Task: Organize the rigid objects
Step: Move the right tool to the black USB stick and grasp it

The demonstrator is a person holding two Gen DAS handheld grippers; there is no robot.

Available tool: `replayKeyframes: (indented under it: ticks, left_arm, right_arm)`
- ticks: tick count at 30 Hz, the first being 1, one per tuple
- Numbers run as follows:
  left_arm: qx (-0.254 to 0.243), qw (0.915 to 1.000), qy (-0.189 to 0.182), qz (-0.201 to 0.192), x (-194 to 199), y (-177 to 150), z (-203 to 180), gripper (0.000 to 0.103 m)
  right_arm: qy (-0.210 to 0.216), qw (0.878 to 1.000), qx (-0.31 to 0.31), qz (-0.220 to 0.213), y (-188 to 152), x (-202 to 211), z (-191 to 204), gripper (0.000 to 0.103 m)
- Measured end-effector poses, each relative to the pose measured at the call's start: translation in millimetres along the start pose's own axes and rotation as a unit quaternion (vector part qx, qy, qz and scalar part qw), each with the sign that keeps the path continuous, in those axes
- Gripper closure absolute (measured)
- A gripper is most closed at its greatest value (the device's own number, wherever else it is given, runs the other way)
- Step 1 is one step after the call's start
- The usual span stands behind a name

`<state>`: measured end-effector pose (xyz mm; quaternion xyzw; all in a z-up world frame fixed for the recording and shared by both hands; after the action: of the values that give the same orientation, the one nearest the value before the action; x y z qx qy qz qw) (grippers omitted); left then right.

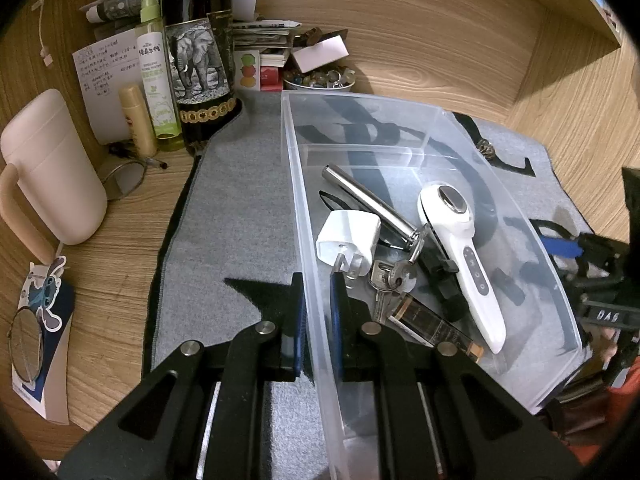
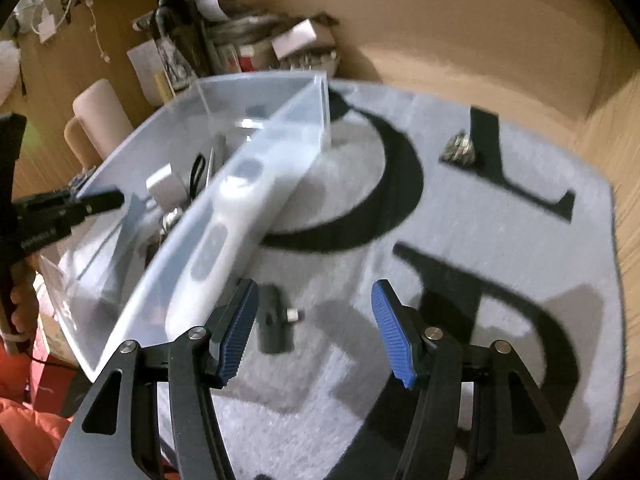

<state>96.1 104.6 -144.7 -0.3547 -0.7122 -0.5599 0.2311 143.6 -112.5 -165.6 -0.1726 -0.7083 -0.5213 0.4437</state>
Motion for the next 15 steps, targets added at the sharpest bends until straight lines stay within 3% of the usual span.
replayKeyframes:
  ticks: [5,9,12,14,15]
  left_arm:
    - [0.001,1.0000,0.000,0.000,0,0,0,0.093]
    - [0.001,1.0000,-0.001,0.000,0,0,0,0.093]
    - [0.000,1.0000,0.000,0.000,0,0,0,0.093]
    - [0.000,1.0000,0.000,0.000,0,0,0,0.093]
    - [0.000,1.0000,0.000,0.000,0,0,0,0.093]
  right_arm:
    - [0.006,1.000,0.022,0.008,-8,-7,13,0.048]
    - [-0.018,0.999,0.051,-0.003,-11,-10,20,0.051]
    - [-0.018,0.998,0.054,-0.008,-11,-9,18,0.064]
    - [-0.020,0.998,0.050,-0.009,-10,-9,14,0.079]
    - [-0.016,0.999,0.045,-0.008,-9,-8,12,0.079]
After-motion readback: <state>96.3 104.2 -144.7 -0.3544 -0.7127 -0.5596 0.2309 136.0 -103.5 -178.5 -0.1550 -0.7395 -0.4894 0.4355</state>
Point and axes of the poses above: each gripper's, at about its wrist camera, not at the fingertips, and x roughly against the way its jaws point, z to its left, y to its top, the point moved 4 cm from there along -x, roughly the way its jaws point, and after that the axes turned 13 degrees about -y, right-handed, at the moved point
